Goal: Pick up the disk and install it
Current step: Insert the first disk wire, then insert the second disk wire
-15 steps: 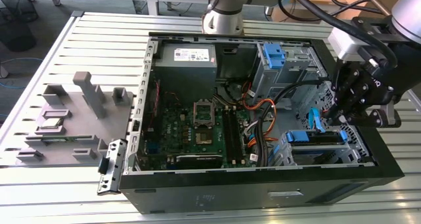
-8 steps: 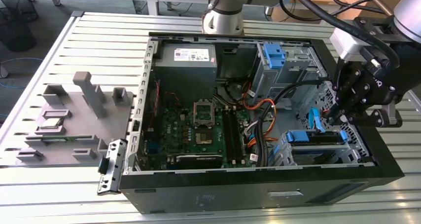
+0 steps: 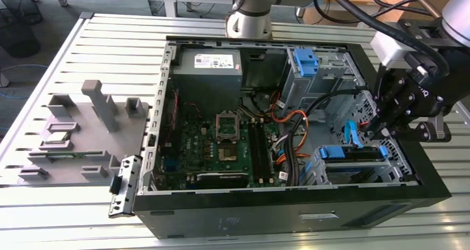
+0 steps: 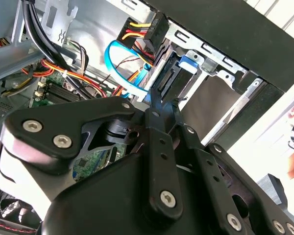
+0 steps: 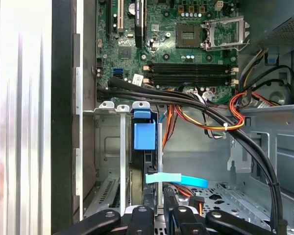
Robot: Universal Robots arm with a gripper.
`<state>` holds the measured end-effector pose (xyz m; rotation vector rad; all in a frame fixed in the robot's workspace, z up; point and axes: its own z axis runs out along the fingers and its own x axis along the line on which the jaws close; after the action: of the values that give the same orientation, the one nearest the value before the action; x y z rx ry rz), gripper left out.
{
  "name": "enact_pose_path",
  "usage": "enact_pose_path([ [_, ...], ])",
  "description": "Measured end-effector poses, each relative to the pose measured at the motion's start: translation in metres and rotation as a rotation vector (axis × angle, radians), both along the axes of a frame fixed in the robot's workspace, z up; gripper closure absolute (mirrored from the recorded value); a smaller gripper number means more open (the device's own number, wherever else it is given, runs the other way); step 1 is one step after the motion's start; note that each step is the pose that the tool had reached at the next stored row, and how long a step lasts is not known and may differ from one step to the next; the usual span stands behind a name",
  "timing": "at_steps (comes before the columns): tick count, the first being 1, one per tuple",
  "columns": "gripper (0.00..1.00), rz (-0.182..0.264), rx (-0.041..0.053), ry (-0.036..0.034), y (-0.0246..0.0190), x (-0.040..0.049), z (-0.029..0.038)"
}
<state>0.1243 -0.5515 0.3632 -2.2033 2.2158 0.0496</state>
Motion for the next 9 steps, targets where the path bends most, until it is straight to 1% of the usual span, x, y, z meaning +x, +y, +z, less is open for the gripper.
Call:
enact_pose_path([
  [9, 0.77, 0.000, 0.0000, 0.0000, 0.0000, 0.0005, 0.0000],
])
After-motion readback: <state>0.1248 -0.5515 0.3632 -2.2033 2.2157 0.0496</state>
